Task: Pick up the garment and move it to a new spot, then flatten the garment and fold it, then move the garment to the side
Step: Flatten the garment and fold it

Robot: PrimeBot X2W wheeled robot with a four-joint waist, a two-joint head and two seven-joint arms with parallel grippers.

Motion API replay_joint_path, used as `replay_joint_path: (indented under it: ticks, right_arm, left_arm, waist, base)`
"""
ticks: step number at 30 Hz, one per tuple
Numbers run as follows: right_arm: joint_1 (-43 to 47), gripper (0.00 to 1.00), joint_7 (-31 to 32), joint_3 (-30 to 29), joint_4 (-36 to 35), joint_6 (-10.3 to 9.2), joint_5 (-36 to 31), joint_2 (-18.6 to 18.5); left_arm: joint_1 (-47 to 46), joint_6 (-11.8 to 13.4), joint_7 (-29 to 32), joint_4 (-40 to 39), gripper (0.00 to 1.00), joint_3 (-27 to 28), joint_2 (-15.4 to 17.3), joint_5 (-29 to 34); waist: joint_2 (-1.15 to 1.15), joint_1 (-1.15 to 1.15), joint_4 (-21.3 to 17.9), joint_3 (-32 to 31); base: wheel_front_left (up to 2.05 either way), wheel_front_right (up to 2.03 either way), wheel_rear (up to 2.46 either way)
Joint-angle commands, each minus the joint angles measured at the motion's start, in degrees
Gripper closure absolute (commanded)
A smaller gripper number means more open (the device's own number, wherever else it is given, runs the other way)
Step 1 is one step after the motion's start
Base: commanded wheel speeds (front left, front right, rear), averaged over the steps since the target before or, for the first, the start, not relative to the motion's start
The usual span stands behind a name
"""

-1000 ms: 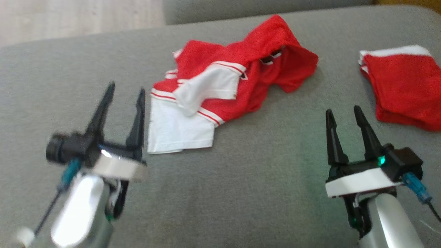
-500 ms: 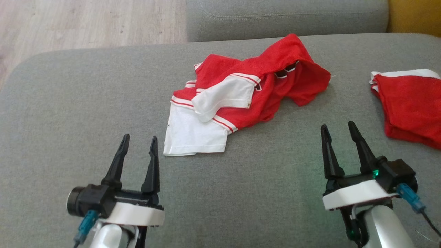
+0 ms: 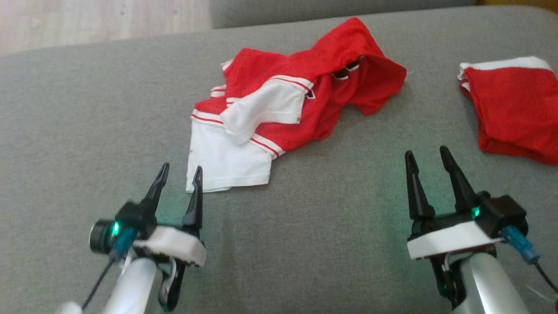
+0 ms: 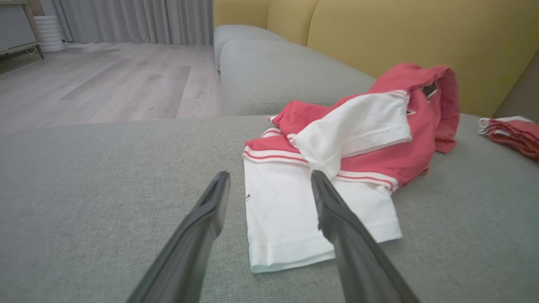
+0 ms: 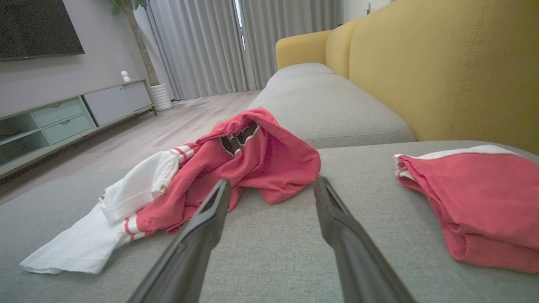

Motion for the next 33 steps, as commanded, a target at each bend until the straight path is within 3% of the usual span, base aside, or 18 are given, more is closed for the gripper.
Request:
replay_joint_path:
  ticks: [1,11,12,13,14,19,23,33]
  right_arm:
    - [-2.94,0.00,-0.61,1.16,-2.33,0.11,0.32,-0.09]
    - [-4.24,0.00,-0.61,0.70,-2.95,0.11,1.08,-0.09]
    - [-4.25,0.00,-0.61,0.65,-2.94,0.11,1.14,-0.09]
    - [-4.26,0.00,-0.61,0.55,-2.93,0.11,1.19,-0.09]
    - [-4.24,0.00,-0.61,0.43,-2.91,0.11,1.23,-0.09]
    - [-3.98,0.00,-0.61,-0.10,-2.69,0.11,1.14,-0.09]
    - [-3.48,0.00,-0.61,0.08,-2.28,0.11,1.09,-0.09]
    - [-1.90,0.00,-0.61,0.60,-1.07,0.11,1.36,-0.09]
  left_arm:
    - [-4.82,0.06,1.22,1.12,0.00,1.35,0.46,0.75]
    - [-11.66,2.83,9.65,14.47,0.00,0.83,1.21,1.82]
    - [-11.96,3.02,9.77,15.16,0.32,0.84,1.16,1.77]
    - [-12.18,3.07,9.72,15.70,0.93,0.81,1.11,1.69]
    - [-12.34,3.03,9.53,16.11,1.00,0.76,1.08,1.61]
    - [-12.59,3.54,3.92,15.82,1.00,1.90,1.11,0.73]
    - [-11.47,5.90,-1.86,13.55,1.00,4.74,1.28,-0.62]
    - [-2.83,9.37,-3.98,4.65,1.00,10.29,2.56,-2.09]
  waist:
    - [0.00,0.00,-1.29,1.92]
    - [0.00,0.00,-3.29,4.82]
    - [0.00,0.00,-3.35,4.85]
    - [0.00,0.00,-3.36,4.84]
    - [0.00,0.00,-3.32,4.78]
    - [0.00,0.00,-2.34,3.74]
    - [0.00,0.00,-0.78,1.90]
    - [0.00,0.00,1.62,-2.38]
  base:
    - [0.00,0.00,0.00]
    - [0.00,0.00,0.00]
    - [0.00,0.00,0.00]
    - [0.00,0.00,0.00]
    - [0.00,0.00,0.00]
    - [0.00,0.00,0.00]
    - [0.00,0.00,0.00]
    - [0.00,0.00,0.00]
